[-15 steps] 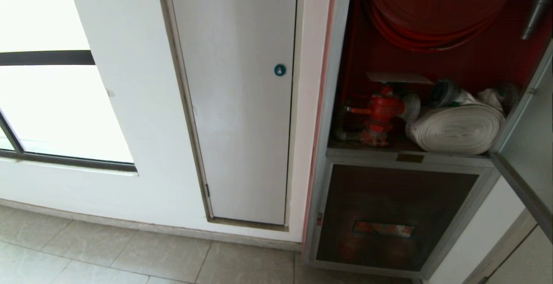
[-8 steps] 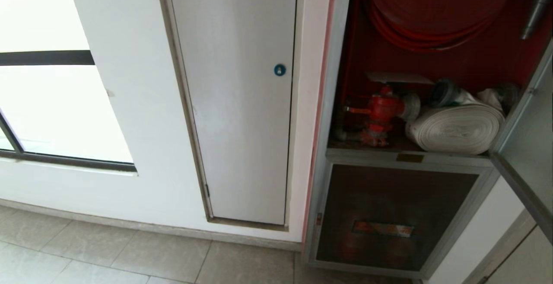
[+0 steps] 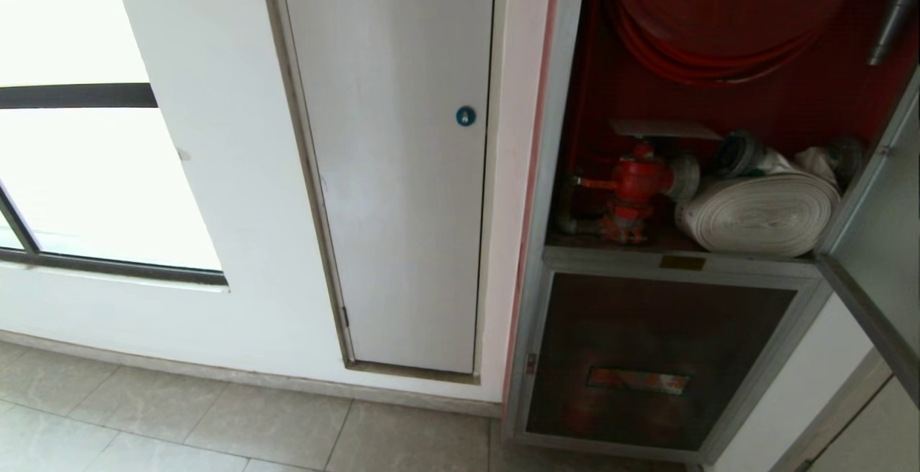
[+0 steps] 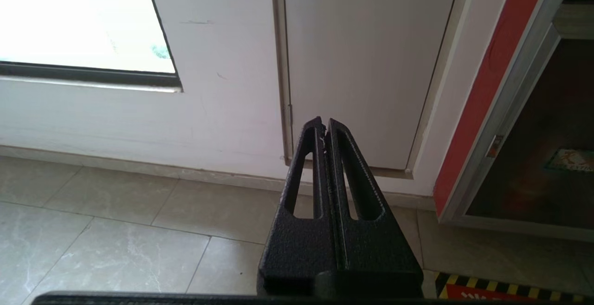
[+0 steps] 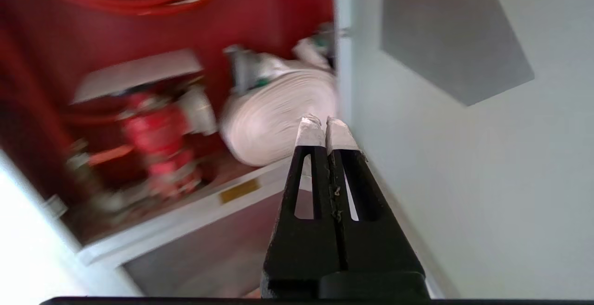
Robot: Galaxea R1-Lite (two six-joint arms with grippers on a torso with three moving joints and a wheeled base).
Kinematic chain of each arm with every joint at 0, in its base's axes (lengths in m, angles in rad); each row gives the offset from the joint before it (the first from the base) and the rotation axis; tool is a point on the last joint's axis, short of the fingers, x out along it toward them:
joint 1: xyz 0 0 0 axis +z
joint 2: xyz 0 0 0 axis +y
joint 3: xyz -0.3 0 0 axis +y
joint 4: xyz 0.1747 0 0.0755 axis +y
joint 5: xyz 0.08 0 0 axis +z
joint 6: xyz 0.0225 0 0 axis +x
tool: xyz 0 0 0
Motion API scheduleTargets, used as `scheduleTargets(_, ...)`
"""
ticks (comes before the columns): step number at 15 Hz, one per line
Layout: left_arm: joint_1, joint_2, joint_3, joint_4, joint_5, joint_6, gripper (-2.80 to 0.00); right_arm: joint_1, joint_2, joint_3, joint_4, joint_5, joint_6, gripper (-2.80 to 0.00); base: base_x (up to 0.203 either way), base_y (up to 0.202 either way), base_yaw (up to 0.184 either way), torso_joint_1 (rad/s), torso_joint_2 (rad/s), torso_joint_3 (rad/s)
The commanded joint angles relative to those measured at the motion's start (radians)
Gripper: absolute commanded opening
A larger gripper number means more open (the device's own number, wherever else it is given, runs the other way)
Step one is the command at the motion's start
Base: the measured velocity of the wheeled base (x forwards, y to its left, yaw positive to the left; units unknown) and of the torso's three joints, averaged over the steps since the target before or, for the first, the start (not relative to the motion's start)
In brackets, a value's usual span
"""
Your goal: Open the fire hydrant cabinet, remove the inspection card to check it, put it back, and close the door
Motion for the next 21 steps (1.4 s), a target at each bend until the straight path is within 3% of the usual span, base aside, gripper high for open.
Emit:
scheduleTargets(1, 0.000, 0.001, 0.005, 0.000, 0.001, 0.000, -2.80, 0.050, -0.111, 0.060, -0.002, -0.001, -0.015, -2.80, 0.000, 0.000, 0.000, 0.000, 0.00, 0.000)
scheduleTargets(6, 0.000, 0.000, 0.005, 0.000, 0.001, 0.000, -2.80, 0.072, -0.409, 0.202, 0.075, 0.014, -0.103, -2.80, 0.000, 0.000, 0.000, 0.000, 0.00, 0.000)
scheduleTargets(12, 0.000, 0.000, 0.005, 0.000, 0.001, 0.000, -2.80, 0.017, -0.798, 0.235, 0.485, 0.032, -0.102, -2.80, 0.000, 0.000, 0.000, 0.000, 0.00, 0.000)
scheduleTargets(13, 0.000, 0.000, 0.005, 0.000, -0.001, 0.000, -2.80, 0.009, -0.848, 0.247, 0.524, 0.070, -0.103, -2.80, 0.000, 0.000, 0.000, 0.000, 0.00, 0.000)
scheduleTargets(16, 0.001, 0.001, 0.005, 0.000, 0.000, 0.000, -2.80, -0.013, -0.975, 0.390, 0.558, 0.427, -0.105, -2.80, 0.000, 0.000, 0.000, 0.000, 0.00, 0.000)
scheduleTargets(17, 0.000, 0.001, 0.005, 0.000, 0.000, 0.000, -2.80, -0.017, -1.013, 0.460, 0.560, 0.503, -0.107, -2.80, 0.000, 0.000, 0.000, 0.000, 0.00, 0.000)
scheduleTargets(21, 0.000, 0.001, 0.005, 0.000, -0.001, 0.000, -2.80, -0.021, -1.097, 0.660, 0.514, 0.689, -0.101, -2.80, 0.000, 0.000, 0.000, 0.000, 0.00, 0.000)
